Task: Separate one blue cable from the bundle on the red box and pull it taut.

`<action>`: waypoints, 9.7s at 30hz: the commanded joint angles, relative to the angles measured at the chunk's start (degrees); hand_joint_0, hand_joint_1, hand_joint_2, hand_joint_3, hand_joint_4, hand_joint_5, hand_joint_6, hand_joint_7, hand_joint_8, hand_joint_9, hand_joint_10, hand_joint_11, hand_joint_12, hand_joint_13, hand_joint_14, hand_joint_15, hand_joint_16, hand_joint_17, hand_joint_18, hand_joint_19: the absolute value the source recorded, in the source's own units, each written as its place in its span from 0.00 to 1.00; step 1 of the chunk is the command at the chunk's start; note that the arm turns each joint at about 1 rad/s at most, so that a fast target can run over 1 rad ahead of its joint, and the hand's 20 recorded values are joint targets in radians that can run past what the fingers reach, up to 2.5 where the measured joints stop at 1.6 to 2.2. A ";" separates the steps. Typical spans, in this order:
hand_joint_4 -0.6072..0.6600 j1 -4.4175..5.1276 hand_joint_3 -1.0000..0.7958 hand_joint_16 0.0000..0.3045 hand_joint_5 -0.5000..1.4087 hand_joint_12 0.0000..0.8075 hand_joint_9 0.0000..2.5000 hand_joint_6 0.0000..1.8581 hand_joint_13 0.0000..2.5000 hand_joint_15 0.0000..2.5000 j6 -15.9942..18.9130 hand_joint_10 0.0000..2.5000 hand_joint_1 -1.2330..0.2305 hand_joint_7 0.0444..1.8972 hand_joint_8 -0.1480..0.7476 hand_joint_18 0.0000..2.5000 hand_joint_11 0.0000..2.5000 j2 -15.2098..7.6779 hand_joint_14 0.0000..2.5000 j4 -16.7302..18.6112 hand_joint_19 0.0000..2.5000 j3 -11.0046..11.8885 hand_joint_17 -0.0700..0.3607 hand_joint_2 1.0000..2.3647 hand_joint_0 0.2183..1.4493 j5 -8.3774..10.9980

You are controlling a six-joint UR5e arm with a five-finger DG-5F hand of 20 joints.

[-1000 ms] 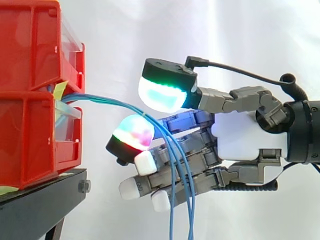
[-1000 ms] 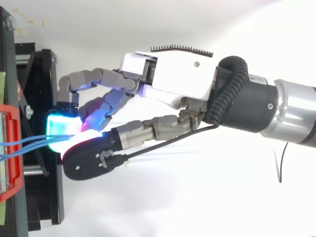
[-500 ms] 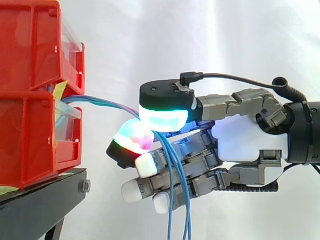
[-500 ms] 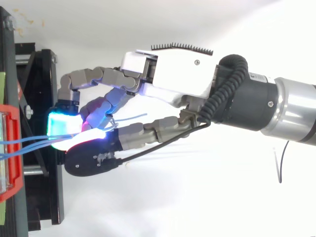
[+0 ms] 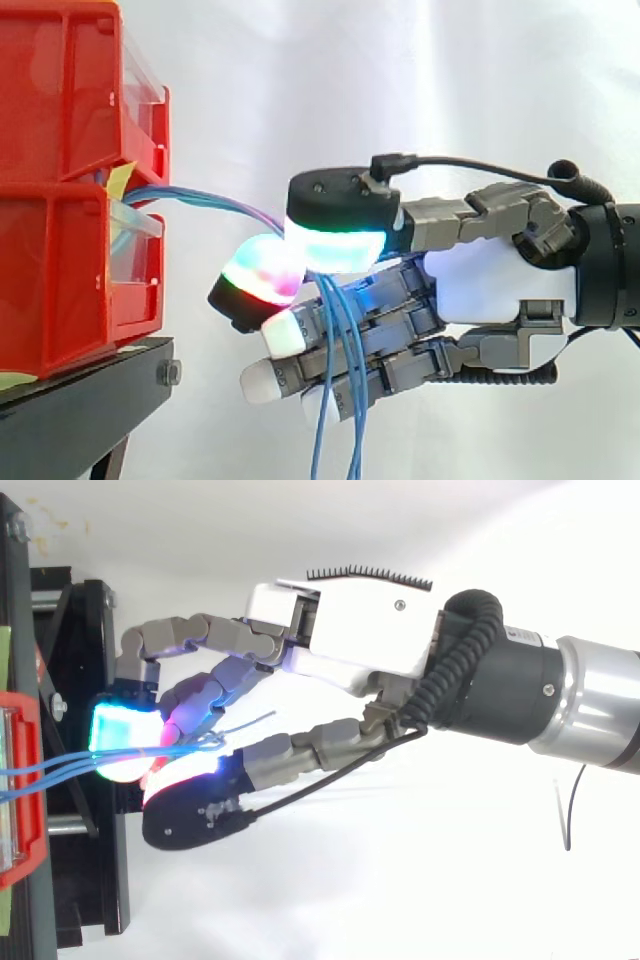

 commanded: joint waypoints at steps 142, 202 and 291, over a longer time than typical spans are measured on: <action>0.65 0.18 0.65 0.17 0.20 0.49 0.35 0.30 0.24 0.10 -0.09 0.01 0.27 0.69 0.54 0.25 0.18 0.15 0.00 0.00 0.17 -0.02 0.44 0.00 0.40 -0.09; 0.66 0.35 0.44 0.15 0.23 0.45 0.37 0.27 0.24 0.09 -0.18 0.00 0.40 0.72 0.54 0.24 0.18 0.15 0.00 0.00 0.18 -0.02 0.40 0.01 0.34 0.00; 0.67 0.53 0.29 0.16 0.22 0.44 0.29 0.27 0.17 0.07 -0.35 0.00 0.35 0.69 0.52 0.21 0.15 0.68 0.00 0.00 0.18 0.07 0.42 0.00 0.30 -0.09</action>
